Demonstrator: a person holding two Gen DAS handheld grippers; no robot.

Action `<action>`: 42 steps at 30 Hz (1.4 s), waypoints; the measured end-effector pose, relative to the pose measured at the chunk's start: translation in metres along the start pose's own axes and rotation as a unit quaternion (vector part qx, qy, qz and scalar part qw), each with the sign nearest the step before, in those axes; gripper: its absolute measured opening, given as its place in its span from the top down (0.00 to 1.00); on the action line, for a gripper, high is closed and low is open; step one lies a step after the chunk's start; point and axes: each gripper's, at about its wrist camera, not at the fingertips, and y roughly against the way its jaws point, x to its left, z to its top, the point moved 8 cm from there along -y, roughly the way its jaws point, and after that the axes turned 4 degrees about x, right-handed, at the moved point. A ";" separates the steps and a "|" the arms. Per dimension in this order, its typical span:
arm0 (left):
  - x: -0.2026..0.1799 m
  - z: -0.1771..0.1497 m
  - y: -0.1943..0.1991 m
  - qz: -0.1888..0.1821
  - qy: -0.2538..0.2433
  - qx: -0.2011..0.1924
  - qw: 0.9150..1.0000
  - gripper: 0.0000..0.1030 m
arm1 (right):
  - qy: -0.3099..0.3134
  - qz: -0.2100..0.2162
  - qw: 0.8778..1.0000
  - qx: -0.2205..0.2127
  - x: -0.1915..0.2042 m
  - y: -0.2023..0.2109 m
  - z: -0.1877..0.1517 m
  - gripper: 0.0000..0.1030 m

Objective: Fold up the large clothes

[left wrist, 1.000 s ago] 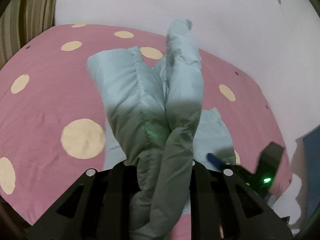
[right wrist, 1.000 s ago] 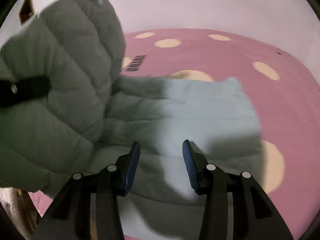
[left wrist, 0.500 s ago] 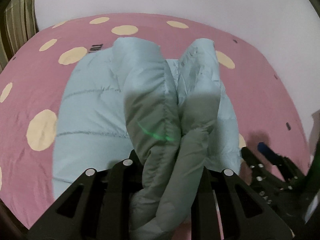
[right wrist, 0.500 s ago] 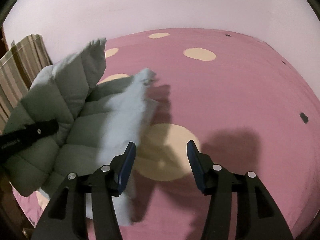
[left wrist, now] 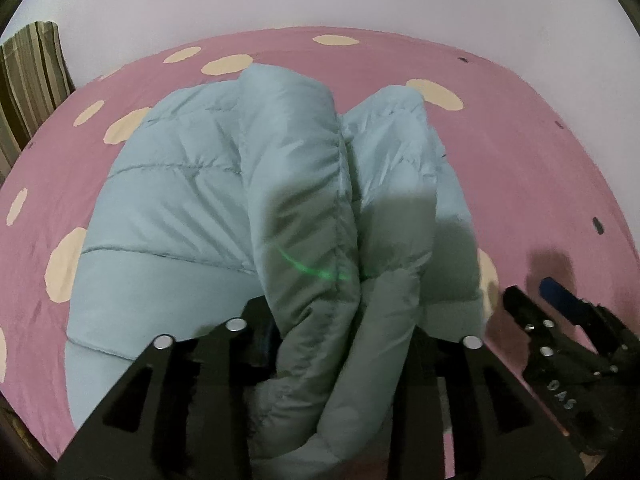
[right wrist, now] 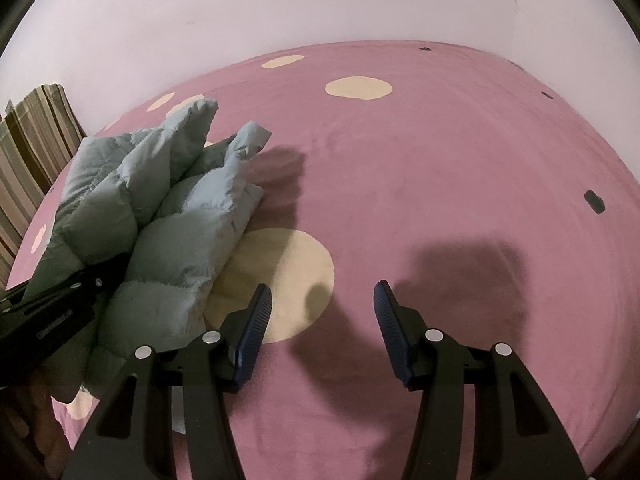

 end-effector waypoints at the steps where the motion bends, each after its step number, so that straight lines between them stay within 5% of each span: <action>1: -0.002 0.000 0.001 -0.004 0.001 -0.002 1.000 0.63 | 0.000 0.000 1.000 -0.001 0.001 0.003 -0.004 0.48; 10: -0.023 -0.001 0.027 -0.057 -0.002 -0.017 0.998 0.44 | 0.003 -0.010 1.000 -0.003 0.000 0.005 -0.005 0.48; 20: -0.031 0.005 0.090 -0.108 -0.015 -0.061 0.992 0.42 | 0.003 -0.023 1.000 -0.007 -0.002 0.018 -0.008 0.48; 29: 0.026 0.007 0.113 -0.074 0.012 -0.094 0.993 0.42 | 0.018 -0.022 0.999 -0.016 0.012 0.032 -0.009 0.48; 42: 0.160 -0.004 0.084 0.009 0.099 -0.089 0.991 0.34 | 0.040 -0.008 0.999 -0.022 0.052 0.045 0.001 0.48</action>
